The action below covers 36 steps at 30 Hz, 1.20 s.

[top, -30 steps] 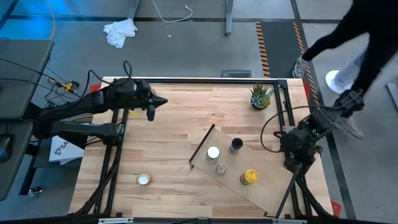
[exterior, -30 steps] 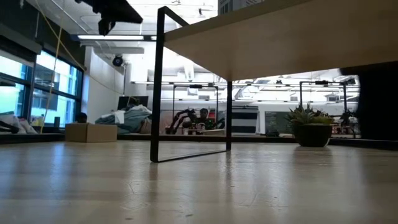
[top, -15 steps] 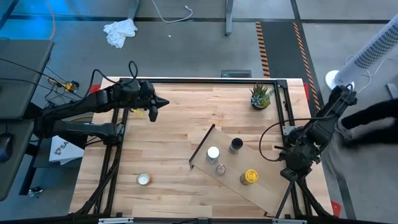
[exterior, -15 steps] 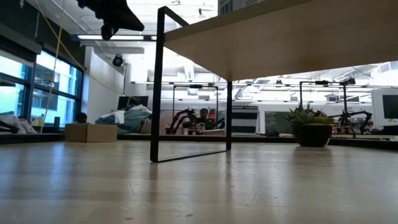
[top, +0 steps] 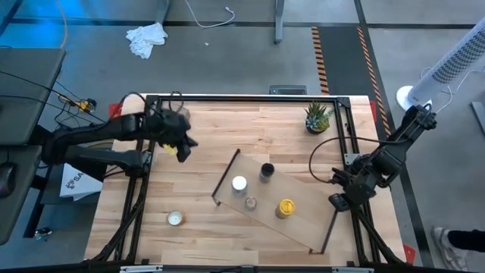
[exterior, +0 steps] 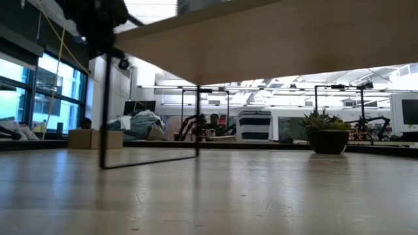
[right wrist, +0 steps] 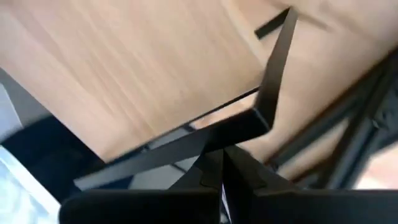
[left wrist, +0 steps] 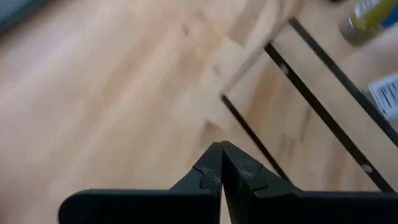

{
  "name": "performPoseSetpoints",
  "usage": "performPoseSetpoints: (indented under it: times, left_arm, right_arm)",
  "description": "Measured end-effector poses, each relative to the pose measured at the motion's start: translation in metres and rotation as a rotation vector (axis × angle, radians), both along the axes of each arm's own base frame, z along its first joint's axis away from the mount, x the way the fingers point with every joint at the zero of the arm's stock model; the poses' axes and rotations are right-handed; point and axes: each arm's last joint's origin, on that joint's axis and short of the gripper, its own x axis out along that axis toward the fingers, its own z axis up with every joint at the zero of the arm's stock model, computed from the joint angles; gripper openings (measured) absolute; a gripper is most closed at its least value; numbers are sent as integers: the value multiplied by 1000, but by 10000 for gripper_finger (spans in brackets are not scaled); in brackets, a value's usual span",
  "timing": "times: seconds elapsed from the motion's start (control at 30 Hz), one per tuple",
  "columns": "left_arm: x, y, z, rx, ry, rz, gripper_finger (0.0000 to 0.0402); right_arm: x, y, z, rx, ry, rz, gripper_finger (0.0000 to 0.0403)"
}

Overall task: Shelf spices
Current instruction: Move the shelf to the center of the table

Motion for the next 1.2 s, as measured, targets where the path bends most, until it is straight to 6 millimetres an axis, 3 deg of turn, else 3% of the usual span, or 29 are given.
performPoseSetpoints:
  times: [0.2,0.43,0.73,1.2]
  left_arm:
    - [-2,-25,-39,-152,110,-17,0]
    - [-1,-50,-60,-216,120,-53,0]
    - [7,-60,-56,-153,-20,-36,0]
    - [6,-51,-58,-26,0,-28,0]
  right_arm:
    - [11,-9,-2,-77,-65,-72,0]
    - [29,-21,-3,-176,-160,-150,0]
    - [51,-34,-6,-223,-230,-150,0]
    - [62,-66,-7,-360,-255,-184,0]
